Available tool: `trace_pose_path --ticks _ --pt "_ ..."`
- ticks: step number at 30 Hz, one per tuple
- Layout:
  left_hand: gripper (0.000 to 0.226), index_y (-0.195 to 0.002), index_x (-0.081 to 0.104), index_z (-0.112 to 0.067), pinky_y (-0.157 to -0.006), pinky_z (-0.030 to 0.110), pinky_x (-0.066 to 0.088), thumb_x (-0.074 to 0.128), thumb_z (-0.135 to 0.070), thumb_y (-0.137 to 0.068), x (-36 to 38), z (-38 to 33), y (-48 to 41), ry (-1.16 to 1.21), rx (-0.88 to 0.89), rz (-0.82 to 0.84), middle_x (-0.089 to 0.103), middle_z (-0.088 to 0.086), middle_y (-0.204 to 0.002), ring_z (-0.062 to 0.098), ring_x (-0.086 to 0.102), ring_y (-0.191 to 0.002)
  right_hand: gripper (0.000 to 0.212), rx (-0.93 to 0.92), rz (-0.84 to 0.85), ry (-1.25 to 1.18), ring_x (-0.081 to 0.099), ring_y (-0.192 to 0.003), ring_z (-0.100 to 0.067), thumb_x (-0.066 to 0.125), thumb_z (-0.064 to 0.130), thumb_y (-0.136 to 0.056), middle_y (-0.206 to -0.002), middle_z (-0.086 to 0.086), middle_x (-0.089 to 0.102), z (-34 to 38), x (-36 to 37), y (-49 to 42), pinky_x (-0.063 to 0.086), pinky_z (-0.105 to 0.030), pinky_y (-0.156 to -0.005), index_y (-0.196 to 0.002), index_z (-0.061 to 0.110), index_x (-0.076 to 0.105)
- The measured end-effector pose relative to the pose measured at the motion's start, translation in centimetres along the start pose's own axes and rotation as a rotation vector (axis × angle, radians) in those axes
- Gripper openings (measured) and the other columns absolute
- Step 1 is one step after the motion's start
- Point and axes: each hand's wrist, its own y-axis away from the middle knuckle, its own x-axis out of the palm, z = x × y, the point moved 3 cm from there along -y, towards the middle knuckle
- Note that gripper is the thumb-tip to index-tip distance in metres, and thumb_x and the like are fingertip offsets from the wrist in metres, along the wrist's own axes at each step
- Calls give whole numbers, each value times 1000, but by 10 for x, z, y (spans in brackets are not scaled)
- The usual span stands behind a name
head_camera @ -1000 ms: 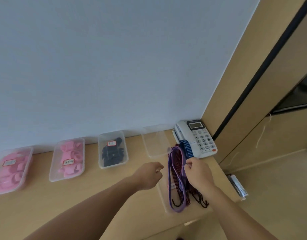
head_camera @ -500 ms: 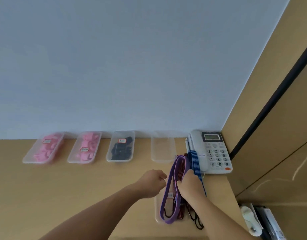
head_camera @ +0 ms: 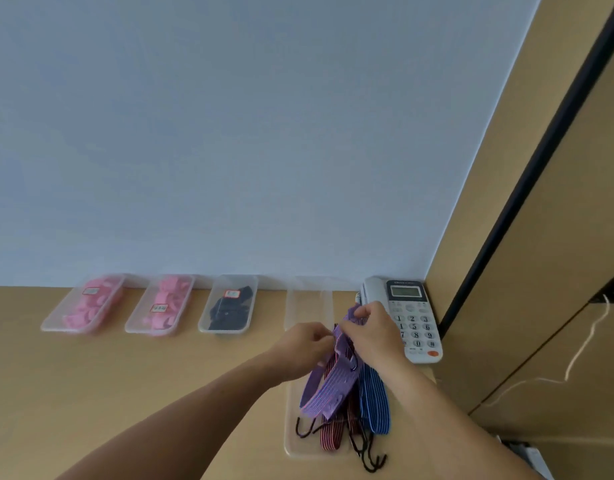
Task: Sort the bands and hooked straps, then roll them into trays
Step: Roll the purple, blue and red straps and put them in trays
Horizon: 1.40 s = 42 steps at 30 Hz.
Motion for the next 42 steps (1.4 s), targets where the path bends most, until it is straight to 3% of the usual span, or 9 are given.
trace_pose_path --ticks 5,8,13,18,21,27,30,33,42 --pt "21 -97 70 -6 -67 26 45 65 -23 -86 -8 -15 6 86 48 71 68 2 -89 13 60 -79 26 66 50 -337 68 -83 -25 77 17 -72 -90 -6 68 18 -5 6 54 -43 -81 -90 18 58" --pt "18 -99 70 -13 -69 21 46 73 -22 -84 -18 -11 7 22 83 89 68 -2 -94 10 59 -82 25 74 112 -459 61 -54 -20 71 9 -82 -72 -7 67 20 0 12 49 -32 -46 -100 11 54" --pt "31 -117 64 -12 -67 16 49 67 -17 -86 -27 -3 11 -94 90 116 64 -5 -99 11 60 -84 18 -17 150 -75 57 -40 -10 63 16 -91 -78 5 59 7 10 20 40 -18 -39 -94 26 48" --pt "34 -123 62 -11 -79 23 50 63 -19 -90 -32 -4 9 -161 101 117 66 2 -114 15 62 -97 14 -10 135 137 64 -60 -21 65 20 -88 -80 -4 66 -11 16 25 57 -38 -63 -96 17 53" --pt "39 -129 59 -11 -80 22 49 62 -20 -91 -29 -2 7 -211 121 132 64 2 -122 16 62 -100 13 30 125 48 58 -49 -15 66 16 -89 -78 -4 61 -9 13 29 54 -28 -52 -92 19 53" --pt "73 -151 34 -19 -115 27 26 66 -21 -87 -44 -27 -1 -439 453 -58 36 -1 -155 17 35 -141 14 0 123 -361 49 -35 -11 75 12 -83 -54 2 64 49 -18 29 35 -17 -38 -92 8 65" --pt "31 -119 64 -17 -98 39 46 60 -19 -88 -57 -48 -6 -336 519 -139 68 3 -117 22 61 -109 15 -39 143 -537 53 -41 -11 74 6 -82 -59 -2 67 73 -39 34 33 -17 -37 -95 8 67" --pt "10 -92 66 -11 -75 38 51 59 -18 -91 -67 -65 -6 -163 518 -187 69 8 -77 18 55 -69 26 -91 174 -668 61 -60 -13 69 -6 -80 -71 -4 72 87 -58 37 36 -21 -43 -102 9 67" --pt "11 -100 53 -7 -67 41 56 61 -8 -92 -78 -96 -2 367 386 -76 73 15 -76 25 66 -61 35 -293 163 -592 60 -65 -12 72 -5 -81 -85 -12 76 102 -80 46 42 -14 -54 -109 15 64"
